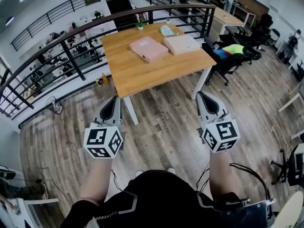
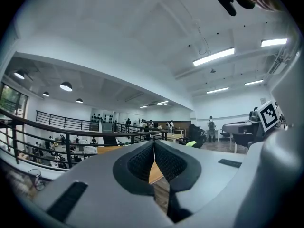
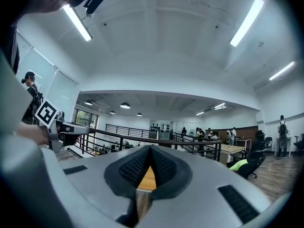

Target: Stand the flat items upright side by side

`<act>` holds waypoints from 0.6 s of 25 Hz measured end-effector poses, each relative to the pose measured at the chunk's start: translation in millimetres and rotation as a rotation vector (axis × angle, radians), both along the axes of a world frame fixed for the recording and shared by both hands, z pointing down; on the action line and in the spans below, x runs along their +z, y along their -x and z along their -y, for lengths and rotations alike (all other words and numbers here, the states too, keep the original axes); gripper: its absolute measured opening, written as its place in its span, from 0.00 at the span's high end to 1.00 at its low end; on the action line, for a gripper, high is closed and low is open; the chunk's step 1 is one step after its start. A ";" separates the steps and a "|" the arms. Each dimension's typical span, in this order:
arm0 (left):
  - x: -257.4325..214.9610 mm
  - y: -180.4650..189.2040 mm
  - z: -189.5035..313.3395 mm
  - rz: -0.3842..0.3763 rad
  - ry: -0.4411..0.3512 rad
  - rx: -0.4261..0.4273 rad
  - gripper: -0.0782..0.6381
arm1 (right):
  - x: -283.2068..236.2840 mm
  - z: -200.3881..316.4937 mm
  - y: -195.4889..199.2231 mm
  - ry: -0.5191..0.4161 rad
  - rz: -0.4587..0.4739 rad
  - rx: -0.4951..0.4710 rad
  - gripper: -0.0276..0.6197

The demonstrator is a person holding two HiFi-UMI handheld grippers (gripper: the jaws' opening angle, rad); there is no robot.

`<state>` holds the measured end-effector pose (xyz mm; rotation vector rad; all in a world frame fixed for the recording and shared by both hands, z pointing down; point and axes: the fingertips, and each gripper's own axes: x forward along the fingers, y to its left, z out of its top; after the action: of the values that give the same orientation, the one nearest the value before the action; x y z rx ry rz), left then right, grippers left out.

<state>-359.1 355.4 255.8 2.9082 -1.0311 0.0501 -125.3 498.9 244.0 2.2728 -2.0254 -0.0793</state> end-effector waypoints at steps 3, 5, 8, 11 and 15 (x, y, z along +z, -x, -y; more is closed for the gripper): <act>0.2 -0.8 -0.3 0.017 -0.008 -0.004 0.85 | -1.1 -0.8 -0.8 0.002 0.002 0.001 0.94; 1.4 0.0 0.7 0.028 -0.014 -0.024 0.85 | -1.0 -1.4 -1.7 0.004 -0.001 0.005 0.93; 2.8 1.7 -0.4 0.002 0.001 -0.024 0.85 | 0.8 -1.0 -1.4 0.003 -0.002 0.006 0.93; 3.1 -0.7 -4.0 0.020 -0.010 -0.007 0.85 | 2.0 0.0 -0.8 0.006 -0.010 -0.003 0.86; 4.4 -5.8 -7.4 0.054 -0.028 0.000 0.78 | 3.7 2.4 -5.2 0.005 -0.008 -0.011 0.64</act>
<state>-353.3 362.9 260.2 2.9478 -1.0486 0.1162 -120.1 496.5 247.7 2.2549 -2.0314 -0.0840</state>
